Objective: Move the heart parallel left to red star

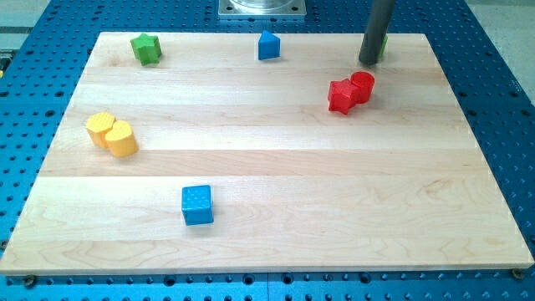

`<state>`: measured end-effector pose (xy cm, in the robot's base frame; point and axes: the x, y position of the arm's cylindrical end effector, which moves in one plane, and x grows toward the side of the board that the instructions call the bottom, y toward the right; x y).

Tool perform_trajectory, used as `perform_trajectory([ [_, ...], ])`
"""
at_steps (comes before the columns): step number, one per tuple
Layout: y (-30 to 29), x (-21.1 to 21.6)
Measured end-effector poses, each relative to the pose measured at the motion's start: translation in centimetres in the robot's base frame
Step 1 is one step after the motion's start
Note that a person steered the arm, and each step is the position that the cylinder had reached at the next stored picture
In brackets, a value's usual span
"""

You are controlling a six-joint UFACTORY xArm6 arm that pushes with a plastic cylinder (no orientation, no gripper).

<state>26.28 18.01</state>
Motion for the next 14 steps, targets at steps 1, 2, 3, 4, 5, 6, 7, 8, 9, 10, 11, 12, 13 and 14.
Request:
perform_trajectory([
  [1,-0.4,0.2],
  [2,-3.4,2.1],
  [3,-4.4,6.3],
  [4,-5.2,8.4],
  [5,-12.8,10.3],
  [6,-18.6,10.0],
  [7,-21.3,10.0],
  [8,-22.9,10.0],
  [9,-22.9,10.0],
  [10,-28.1,9.5],
  [11,-36.2,9.0],
  [12,-42.0,9.0],
  [13,-45.5,9.3],
  [14,-48.5,10.3],
])
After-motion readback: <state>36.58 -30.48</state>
